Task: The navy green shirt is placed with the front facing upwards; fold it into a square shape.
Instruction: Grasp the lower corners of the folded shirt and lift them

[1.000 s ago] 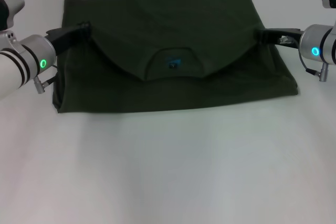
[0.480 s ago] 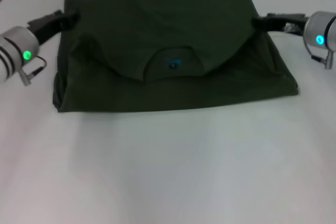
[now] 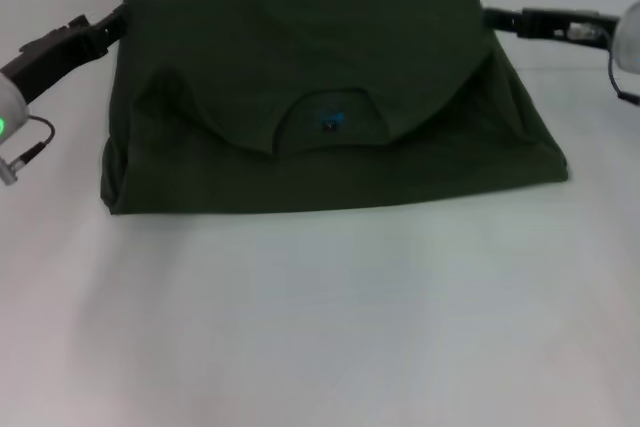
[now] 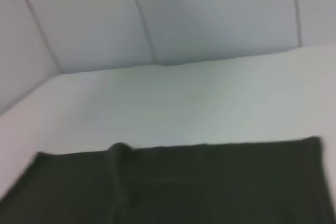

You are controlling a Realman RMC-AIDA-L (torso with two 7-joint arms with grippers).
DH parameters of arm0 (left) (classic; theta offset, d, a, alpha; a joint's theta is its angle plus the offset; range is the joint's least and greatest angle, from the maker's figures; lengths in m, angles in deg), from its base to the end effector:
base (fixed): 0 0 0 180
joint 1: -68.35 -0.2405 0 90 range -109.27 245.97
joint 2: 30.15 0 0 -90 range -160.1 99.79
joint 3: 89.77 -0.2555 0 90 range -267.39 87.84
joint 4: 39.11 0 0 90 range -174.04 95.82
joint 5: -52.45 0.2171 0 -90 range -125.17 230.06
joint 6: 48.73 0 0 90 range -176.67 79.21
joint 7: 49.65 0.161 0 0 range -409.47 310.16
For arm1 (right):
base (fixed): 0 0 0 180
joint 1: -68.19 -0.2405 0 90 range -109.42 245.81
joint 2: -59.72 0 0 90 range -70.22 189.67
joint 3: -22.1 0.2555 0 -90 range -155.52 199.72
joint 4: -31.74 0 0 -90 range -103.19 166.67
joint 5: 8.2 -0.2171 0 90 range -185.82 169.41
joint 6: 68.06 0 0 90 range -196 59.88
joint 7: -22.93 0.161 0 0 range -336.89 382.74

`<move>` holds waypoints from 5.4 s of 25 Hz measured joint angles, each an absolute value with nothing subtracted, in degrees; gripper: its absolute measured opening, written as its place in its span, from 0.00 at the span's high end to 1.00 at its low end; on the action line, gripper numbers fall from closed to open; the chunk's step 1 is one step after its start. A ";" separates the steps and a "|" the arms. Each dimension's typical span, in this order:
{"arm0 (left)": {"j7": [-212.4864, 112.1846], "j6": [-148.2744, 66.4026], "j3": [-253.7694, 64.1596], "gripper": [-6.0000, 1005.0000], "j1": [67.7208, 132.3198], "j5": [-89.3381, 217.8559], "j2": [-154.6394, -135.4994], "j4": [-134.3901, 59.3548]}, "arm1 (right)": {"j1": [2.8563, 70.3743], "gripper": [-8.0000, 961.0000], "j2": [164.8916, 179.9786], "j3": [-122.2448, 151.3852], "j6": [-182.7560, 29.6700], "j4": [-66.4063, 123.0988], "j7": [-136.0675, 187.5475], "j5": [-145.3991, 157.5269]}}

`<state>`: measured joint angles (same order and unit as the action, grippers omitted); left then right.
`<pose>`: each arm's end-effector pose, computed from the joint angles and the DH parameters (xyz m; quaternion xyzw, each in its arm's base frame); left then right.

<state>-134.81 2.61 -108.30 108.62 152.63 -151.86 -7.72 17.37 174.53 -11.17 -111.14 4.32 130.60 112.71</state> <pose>-0.2834 0.4549 0.0423 -0.7101 -0.4183 -0.3573 0.4394 0.2358 0.5044 0.0296 -0.7951 0.4174 0.2073 0.3881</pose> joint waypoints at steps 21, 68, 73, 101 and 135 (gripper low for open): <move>-136.77 11.35 -120.91 0.26 96.30 167.18 -153.66 3.79 | 33.39 0.29 171.99 -9.98 -140.33 -4.80 141.80 112.51; -133.40 1.51 -129.63 0.65 96.93 178.95 -154.16 4.75 | 34.33 0.30 172.46 -8.90 -138.96 -4.56 144.56 112.45; -133.41 0.73 -129.76 0.77 97.55 179.37 -154.16 4.31 | 34.47 0.30 172.46 -8.93 -138.99 -4.56 144.56 112.49; -137.36 8.16 -129.49 0.99 94.02 179.43 -154.14 10.74 | 31.06 0.30 173.10 -13.61 -126.57 -4.15 150.67 125.73; -137.70 7.60 -129.50 0.99 95.33 178.97 -153.83 9.93 | 26.68 0.51 175.40 -19.79 -116.83 1.91 149.05 125.42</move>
